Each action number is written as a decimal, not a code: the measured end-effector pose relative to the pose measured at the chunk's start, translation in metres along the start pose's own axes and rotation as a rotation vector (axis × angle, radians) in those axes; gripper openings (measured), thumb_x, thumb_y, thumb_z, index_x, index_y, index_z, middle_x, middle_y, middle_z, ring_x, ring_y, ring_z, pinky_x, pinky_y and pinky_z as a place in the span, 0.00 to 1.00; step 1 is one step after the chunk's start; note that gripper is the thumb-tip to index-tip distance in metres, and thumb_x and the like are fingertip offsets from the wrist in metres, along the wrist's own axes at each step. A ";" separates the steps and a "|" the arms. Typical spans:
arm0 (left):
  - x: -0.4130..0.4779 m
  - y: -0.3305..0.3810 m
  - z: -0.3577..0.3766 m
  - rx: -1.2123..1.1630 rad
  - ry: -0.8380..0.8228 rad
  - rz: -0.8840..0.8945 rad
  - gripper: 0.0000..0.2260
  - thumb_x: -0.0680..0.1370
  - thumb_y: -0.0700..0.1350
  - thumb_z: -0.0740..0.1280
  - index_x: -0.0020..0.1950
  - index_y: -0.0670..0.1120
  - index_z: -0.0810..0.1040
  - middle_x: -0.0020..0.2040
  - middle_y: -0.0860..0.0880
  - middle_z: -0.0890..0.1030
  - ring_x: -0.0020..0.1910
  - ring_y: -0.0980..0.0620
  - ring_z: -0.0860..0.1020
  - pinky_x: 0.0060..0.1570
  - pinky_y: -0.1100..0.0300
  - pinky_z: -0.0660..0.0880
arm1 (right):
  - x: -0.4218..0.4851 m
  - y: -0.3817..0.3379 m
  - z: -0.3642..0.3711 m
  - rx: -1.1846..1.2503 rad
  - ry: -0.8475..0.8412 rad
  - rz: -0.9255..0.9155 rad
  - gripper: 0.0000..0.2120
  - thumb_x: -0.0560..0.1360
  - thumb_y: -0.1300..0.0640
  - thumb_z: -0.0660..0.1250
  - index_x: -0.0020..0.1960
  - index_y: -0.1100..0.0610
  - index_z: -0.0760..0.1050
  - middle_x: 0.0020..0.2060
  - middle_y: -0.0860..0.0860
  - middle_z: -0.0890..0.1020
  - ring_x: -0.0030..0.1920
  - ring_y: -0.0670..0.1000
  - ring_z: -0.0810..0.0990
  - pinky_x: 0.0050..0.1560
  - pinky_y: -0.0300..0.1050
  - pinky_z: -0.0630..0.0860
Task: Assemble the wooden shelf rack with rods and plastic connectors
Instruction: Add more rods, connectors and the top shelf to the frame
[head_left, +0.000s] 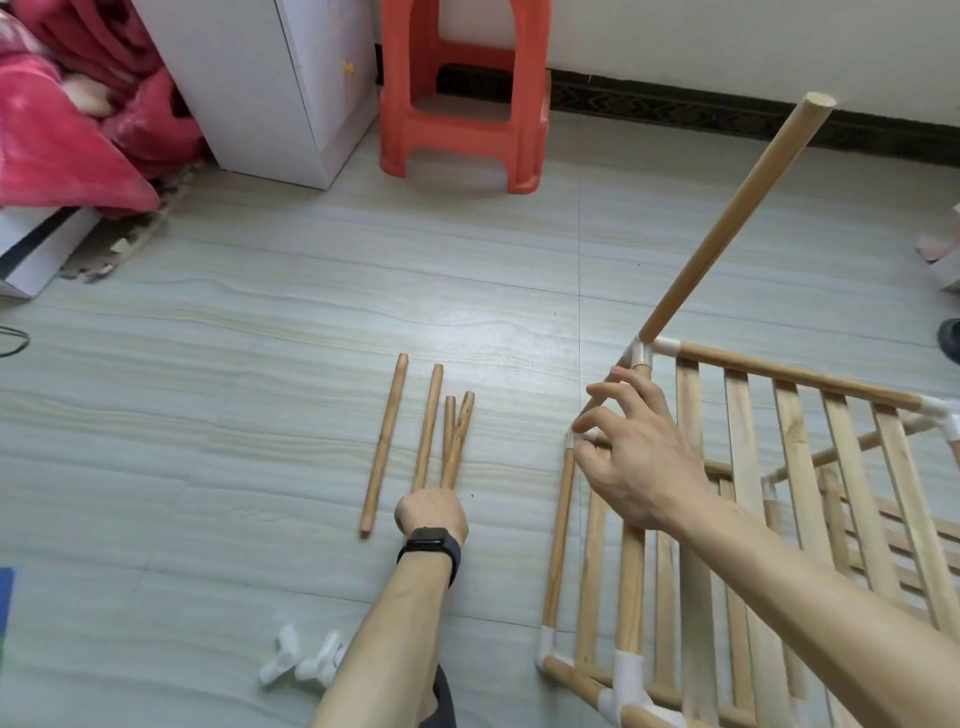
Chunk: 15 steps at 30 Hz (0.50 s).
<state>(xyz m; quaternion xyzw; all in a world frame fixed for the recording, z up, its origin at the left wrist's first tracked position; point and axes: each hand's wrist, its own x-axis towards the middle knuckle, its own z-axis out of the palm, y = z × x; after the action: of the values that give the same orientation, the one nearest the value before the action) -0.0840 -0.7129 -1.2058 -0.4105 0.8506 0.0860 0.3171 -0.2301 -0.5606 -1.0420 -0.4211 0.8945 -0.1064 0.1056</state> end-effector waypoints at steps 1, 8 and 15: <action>0.000 -0.002 -0.002 -0.037 -0.001 0.003 0.12 0.80 0.42 0.59 0.55 0.49 0.82 0.53 0.51 0.83 0.52 0.50 0.82 0.40 0.60 0.71 | 0.001 -0.001 0.000 -0.013 -0.005 -0.002 0.16 0.78 0.45 0.59 0.59 0.47 0.80 0.73 0.43 0.68 0.78 0.43 0.46 0.76 0.47 0.57; -0.036 -0.023 -0.057 -0.585 0.165 0.142 0.18 0.85 0.51 0.49 0.59 0.43 0.72 0.49 0.44 0.80 0.42 0.43 0.75 0.43 0.53 0.72 | -0.002 -0.008 -0.002 -0.176 -0.003 -0.002 0.26 0.74 0.44 0.51 0.67 0.50 0.75 0.74 0.48 0.69 0.79 0.49 0.53 0.76 0.53 0.60; -0.119 -0.040 -0.122 -0.519 0.635 0.360 0.17 0.85 0.57 0.48 0.61 0.47 0.68 0.46 0.41 0.82 0.25 0.49 0.68 0.28 0.54 0.65 | -0.017 -0.024 -0.034 -0.285 0.082 -0.169 0.28 0.80 0.42 0.58 0.76 0.56 0.64 0.76 0.55 0.67 0.75 0.57 0.65 0.73 0.55 0.64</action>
<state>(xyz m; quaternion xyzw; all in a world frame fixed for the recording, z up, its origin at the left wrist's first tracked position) -0.0557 -0.7119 -1.0334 -0.3277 0.9141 0.2199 -0.0934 -0.2113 -0.5595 -1.0015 -0.5008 0.8656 -0.0043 -0.0012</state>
